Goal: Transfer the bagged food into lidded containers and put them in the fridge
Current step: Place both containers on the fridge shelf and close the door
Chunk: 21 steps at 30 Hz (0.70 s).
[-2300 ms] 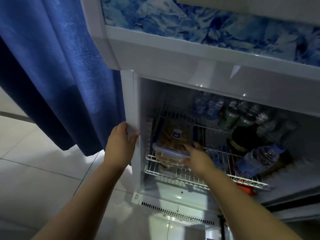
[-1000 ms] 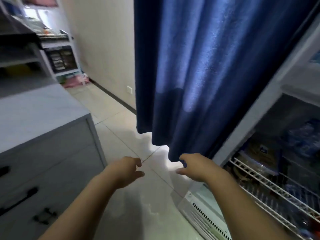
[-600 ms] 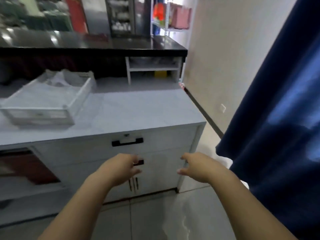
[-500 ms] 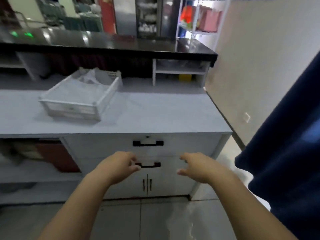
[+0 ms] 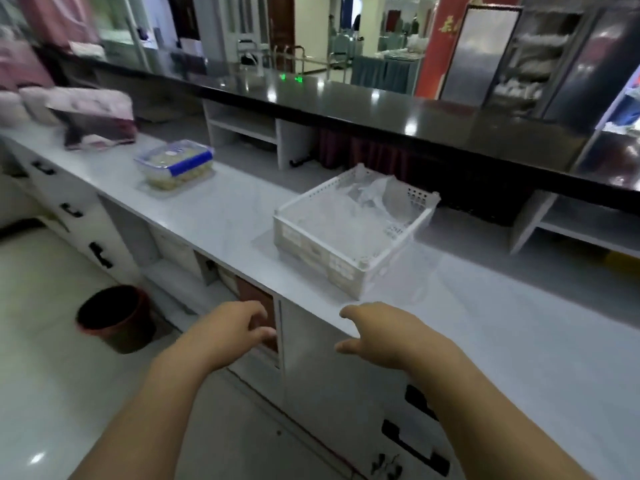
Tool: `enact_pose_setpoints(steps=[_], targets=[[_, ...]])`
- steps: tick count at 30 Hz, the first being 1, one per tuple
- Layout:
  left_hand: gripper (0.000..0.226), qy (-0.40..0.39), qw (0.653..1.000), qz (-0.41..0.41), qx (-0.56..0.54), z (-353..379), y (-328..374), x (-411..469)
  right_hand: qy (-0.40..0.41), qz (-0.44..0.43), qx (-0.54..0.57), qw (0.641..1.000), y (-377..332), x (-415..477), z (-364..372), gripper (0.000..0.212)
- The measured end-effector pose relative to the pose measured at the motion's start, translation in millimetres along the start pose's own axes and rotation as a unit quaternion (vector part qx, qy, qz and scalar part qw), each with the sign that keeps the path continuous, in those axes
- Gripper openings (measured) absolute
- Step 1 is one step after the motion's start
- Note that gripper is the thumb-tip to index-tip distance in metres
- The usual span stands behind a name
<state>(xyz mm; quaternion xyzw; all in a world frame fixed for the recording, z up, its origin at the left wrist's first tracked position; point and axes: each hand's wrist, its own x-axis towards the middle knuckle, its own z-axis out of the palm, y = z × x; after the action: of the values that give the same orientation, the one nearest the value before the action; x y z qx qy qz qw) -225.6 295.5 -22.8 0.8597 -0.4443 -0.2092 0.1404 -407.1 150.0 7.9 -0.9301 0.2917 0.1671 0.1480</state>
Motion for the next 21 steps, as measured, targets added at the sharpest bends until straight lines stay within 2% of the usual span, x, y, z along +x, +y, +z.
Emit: enact_pose_setpoints(steps=[4,9,16,21], targets=[[0.032,0.052,0.996,-0.06,-0.034,-28.1,-40.1,13.0,-0.01,-0.067,-0.032,0.997,-31.4,61.0,-28.6,0.059],[0.032,0.074,0.987,-0.129,-0.065,-54.7,-106.2,25.4,-0.032,-0.128,-0.036,0.991,-87.1,139.9,-45.2,0.063],[0.037,0.09,0.98,-0.169,-0.055,-108.5,-203.6,67.0,-0.035,-0.161,-0.055,0.985,-176.8,248.7,-59.5,0.055],[0.033,0.095,0.976,-0.186,-0.057,-148.2,-247.9,100.5,-0.05,-0.171,-0.047,0.983,-214.7,305.5,-74.7,0.059]])
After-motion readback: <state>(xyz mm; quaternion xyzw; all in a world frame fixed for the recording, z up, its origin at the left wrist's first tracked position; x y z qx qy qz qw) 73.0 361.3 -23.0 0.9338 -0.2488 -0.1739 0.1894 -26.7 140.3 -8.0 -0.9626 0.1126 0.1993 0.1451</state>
